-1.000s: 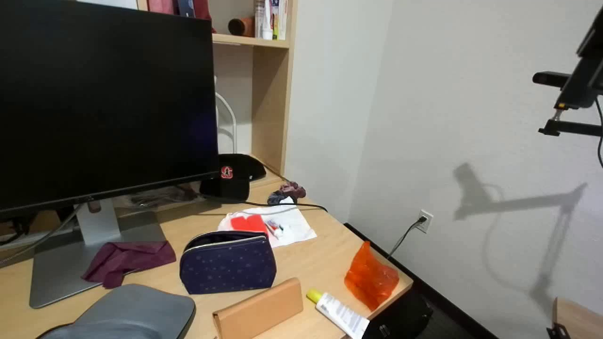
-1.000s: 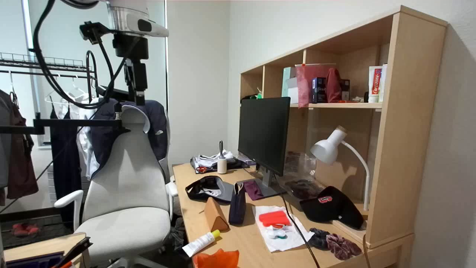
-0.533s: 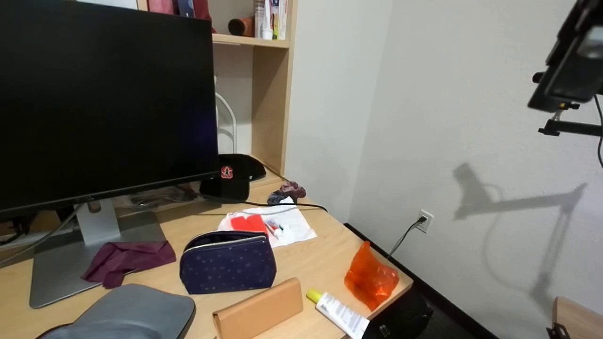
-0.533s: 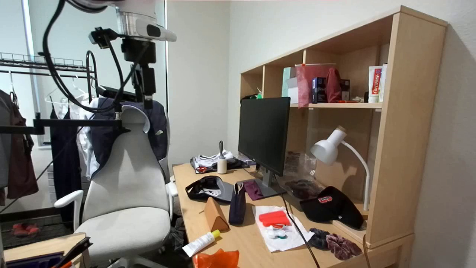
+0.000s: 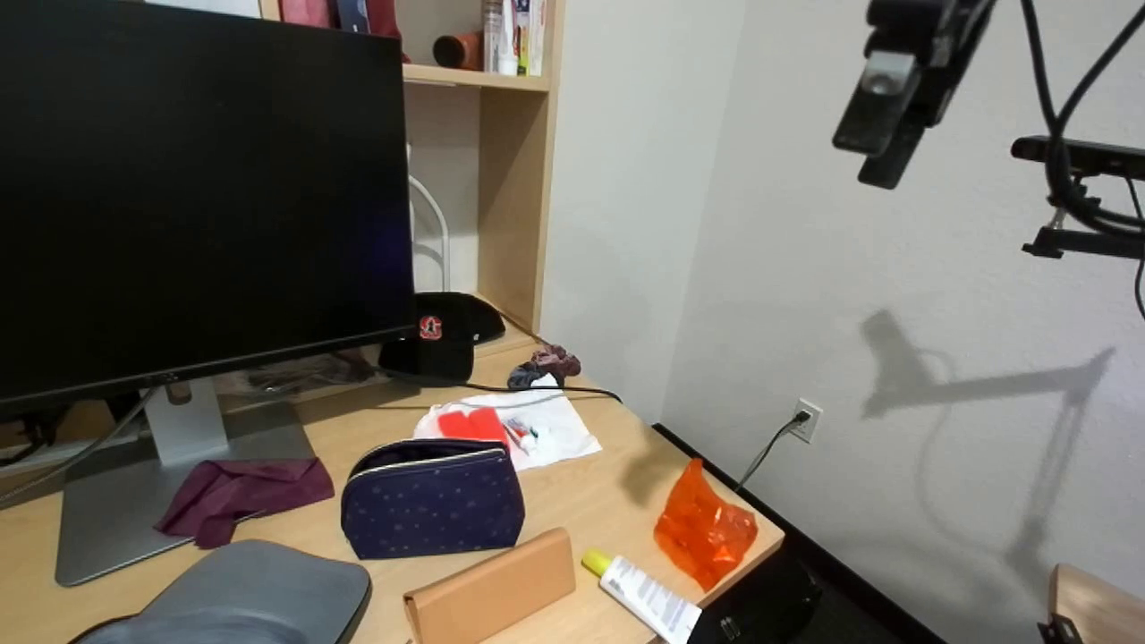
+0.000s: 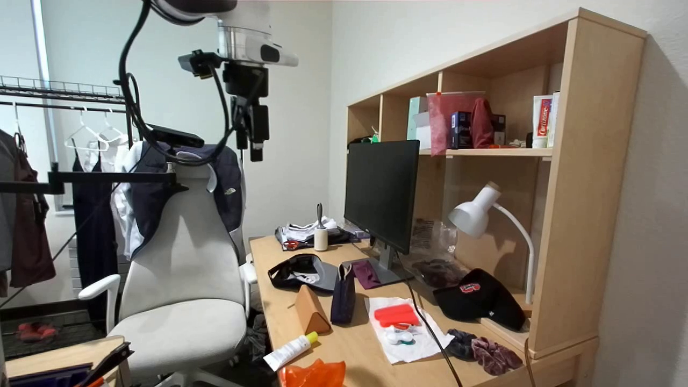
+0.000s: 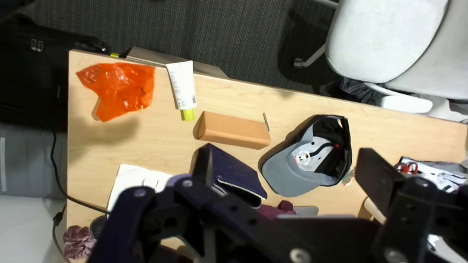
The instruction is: Place the scrunchies in the blue bag
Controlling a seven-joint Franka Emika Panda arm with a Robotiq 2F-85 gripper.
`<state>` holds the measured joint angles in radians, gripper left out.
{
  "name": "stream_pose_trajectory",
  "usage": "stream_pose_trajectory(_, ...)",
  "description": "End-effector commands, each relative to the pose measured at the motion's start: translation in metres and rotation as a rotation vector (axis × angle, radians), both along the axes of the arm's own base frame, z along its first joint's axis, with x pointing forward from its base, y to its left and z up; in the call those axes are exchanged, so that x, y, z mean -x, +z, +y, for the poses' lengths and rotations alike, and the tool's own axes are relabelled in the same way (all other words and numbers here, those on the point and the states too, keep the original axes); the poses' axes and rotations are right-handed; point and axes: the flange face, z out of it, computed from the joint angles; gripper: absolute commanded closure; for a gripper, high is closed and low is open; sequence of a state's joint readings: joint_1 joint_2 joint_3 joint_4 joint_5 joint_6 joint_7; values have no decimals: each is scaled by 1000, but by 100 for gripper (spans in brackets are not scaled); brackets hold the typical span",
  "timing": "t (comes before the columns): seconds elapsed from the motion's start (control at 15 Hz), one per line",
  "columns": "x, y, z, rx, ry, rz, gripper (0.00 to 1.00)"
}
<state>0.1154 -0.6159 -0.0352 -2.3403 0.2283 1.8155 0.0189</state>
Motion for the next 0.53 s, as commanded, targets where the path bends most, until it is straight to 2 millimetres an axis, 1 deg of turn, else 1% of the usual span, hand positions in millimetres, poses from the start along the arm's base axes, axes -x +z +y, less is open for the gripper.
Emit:
stream_pose_trajectory(0.0, -63, 5, -13, 3, -29, 17, 0)
stream_pose_trajectory(0.07, -80, -1, -15, 16, -50, 28, 0)
stream_pose_trajectory(0.13, -94, -6, -17, 12, -61, 38, 0)
stream_pose_trajectory(0.27, -120, -22, -22, 16, -93, 55, 0)
stream_pose_trajectory(0.4, -149, -47, -36, 52, -156, 44, 0)
stream_pose_trajectory(0.47, -159, -59, -44, 22, -195, 59, 0)
